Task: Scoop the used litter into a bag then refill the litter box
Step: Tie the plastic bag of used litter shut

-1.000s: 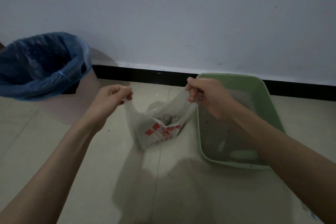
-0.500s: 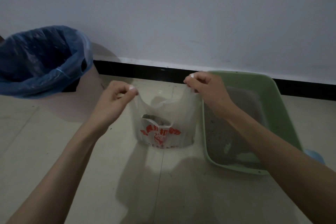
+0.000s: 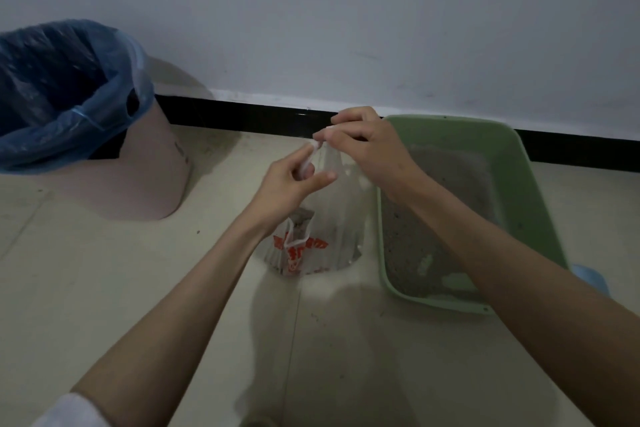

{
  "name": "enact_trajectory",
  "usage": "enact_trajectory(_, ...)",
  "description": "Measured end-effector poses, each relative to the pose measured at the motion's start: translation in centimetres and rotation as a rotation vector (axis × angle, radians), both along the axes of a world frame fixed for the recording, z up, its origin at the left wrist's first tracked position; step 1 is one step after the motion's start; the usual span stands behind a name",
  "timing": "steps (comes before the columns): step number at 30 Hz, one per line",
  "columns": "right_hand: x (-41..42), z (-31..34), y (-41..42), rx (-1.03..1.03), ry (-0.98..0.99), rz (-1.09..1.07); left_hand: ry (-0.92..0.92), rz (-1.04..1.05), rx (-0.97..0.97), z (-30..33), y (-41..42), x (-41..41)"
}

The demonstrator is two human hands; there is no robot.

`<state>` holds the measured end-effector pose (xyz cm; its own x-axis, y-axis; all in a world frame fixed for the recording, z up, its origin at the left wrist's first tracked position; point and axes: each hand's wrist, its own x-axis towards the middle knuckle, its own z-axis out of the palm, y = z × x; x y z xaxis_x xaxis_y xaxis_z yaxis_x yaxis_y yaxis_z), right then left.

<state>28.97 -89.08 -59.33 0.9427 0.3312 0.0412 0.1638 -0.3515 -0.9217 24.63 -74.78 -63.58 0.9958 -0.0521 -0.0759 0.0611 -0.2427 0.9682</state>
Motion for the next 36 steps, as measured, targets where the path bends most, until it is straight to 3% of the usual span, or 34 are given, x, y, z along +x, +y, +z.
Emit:
enact_trajectory(4,0.1,-0.4,0.1,-0.043,-0.049,0.013,-0.021,0.017,-0.024,0.2,-1.3,0.6)
enact_trajectory(7,0.7,-1.0,-0.4,-0.006,-0.092,-0.135,-0.023,0.093,-0.004,0.4,-1.3,0.8)
enact_trajectory(9,1.0,-2.3,-1.3,0.024,-0.002,-0.205,0.001,0.170,0.005,0.4,-0.4,1.0)
enact_trajectory(12,-0.2,-6.0,-1.0,-0.232,0.203,0.078,0.102,0.253,-0.142,0.4,1.0,1.6)
enact_trajectory(15,-1.8,-8.5,1.5,-0.334,0.116,0.255,0.172,0.260,-0.261,0.5,1.3,1.7)
enact_trajectory(18,-2.1,-8.8,3.7,-0.205,0.078,0.138,0.203,0.284,-0.286,0.5,2.2,1.5)
enact_trajectory(20,-2.2,-8.8,4.3,-0.059,0.223,0.041,0.208,0.327,-0.284,0.5,3.4,1.3)
enact_trajectory(23,-1.6,-8.9,4.6,0.141,0.479,-0.115,0.206,0.319,-0.238,0.7,4.6,0.9)
enact_trajectory(26,-0.8,-8.8,4.5,0.195,0.673,-0.219,0.182,0.156,-0.127,1.8,4.2,0.3)
enact_trajectory(28,-0.8,-8.9,4.5,0.091,0.594,-0.118,0.128,0.047,-0.052,2.5,3.7,0.0)
enact_trajectory(31,-1.8,-8.3,4.9,-0.116,0.363,0.226,0.077,-0.048,0.109,3.3,3.4,0.3)
enact_trajectory(33,-2.4,-8.0,5.4,-0.132,0.380,0.353,0.065,-0.081,0.215,3.6,3.4,0.8)
enact_trajectory(36,-2.3,-7.9,5.7,-0.077,0.429,0.362,0.050,-0.114,0.291,3.7,3.5,1.6)
